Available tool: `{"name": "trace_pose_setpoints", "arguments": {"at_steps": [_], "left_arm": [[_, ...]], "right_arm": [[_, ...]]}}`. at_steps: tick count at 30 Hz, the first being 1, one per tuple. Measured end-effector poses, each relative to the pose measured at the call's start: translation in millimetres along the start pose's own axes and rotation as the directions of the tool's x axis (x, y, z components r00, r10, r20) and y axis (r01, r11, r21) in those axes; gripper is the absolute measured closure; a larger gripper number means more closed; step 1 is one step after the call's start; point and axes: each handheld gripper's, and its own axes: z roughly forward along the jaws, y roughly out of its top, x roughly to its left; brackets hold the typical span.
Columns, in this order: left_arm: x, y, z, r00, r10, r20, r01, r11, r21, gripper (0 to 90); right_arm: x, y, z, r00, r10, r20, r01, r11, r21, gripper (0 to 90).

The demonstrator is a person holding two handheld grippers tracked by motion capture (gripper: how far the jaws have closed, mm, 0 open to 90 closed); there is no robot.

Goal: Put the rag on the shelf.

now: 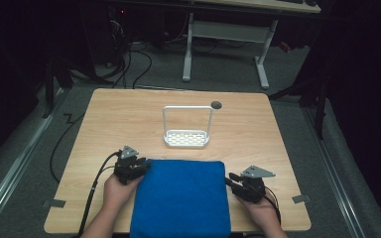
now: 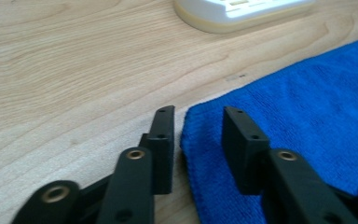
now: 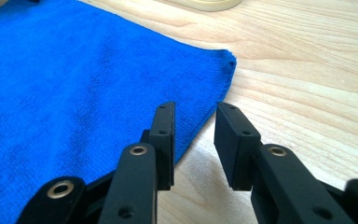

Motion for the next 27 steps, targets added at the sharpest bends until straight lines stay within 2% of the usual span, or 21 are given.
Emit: {"name": "trace_pose_setpoints", "arguments": {"at_steps": [3, 4, 7, 12, 14, 16, 19, 22, 25, 27], "left_arm": [[2.7, -0.3, -0.4, 0.9995, -0.031, -0.001, 0.031, 0.9995, 0.001, 80.1], [3.1, -0.4, -0.3, 0.9993, -0.037, -0.001, 0.037, 0.9993, 0.0, 80.1], [2.8, -0.4, -0.4, 0.9996, -0.026, -0.007, 0.026, 0.9996, 0.007, 85.8], [1.4, -0.4, -0.2, 0.9998, -0.017, -0.01, 0.017, 0.9998, 0.008, 86.7], [1.6, -0.4, -0.2, 0.9998, -0.018, -0.008, 0.018, 0.9998, 0.008, 86.6], [1.8, -0.4, -0.2, 0.9998, -0.019, -0.007, 0.019, 0.9998, 0.008, 86.6], [2.1, -0.5, -0.3, 0.9998, -0.021, -0.005, 0.022, 0.9997, 0.008, 86.5], [2.3, -0.5, -0.2, 0.9997, -0.023, -0.004, 0.023, 0.9997, 0.007, 86.5], [2.1, -0.5, -0.2, 0.9997, -0.022, -0.006, 0.022, 0.9997, 0.008, 86.5], [2.1, -0.5, -0.3, 0.9998, -0.022, -0.004, 0.022, 0.9997, 0.008, 86.5]], "right_arm": [[1.0, 2.9, 1.6, 0.9998, 0.016, 0.009, -0.016, 1.0, -0.01, 65.2], [1.0, 2.9, 1.6, 0.9998, 0.016, 0.009, -0.016, 1.0, -0.01, 65.2], [3.8, 14.2, 8.3, 0.9997, 0.008, 0.024, -0.008, 1.0, -0.015, 61.3], [1.5, 34.8, 24.1, 0.9976, 0.01, 0.068, -0.01, 1.0, -0.003, 54.0], [-4.3, 41.6, 34.6, 0.9968, 0.053, 0.06, -0.054, 0.998, 0.014, 51.2], [-7.6, 46.0, 44.6, 0.9953, 0.064, 0.072, -0.067, 0.997, 0.037, 49.4], [-7.9, 45.5, 53.2, 0.9951, 0.059, 0.079, -0.063, 0.997, 0.053, 47.8], [-8.2, 42.7, 54.8, 0.9948, 0.043, 0.092, -0.049, 0.997, 0.059, 47.0], [-9.2, 38.4, 57.3, 0.9939, 0.061, 0.091, -0.068, 0.995, 0.075, 46.7], [-8.3, 36.6, 57.1, 0.9944, 0.047, 0.095, -0.053, 0.996, 0.066, 46.8]]}}
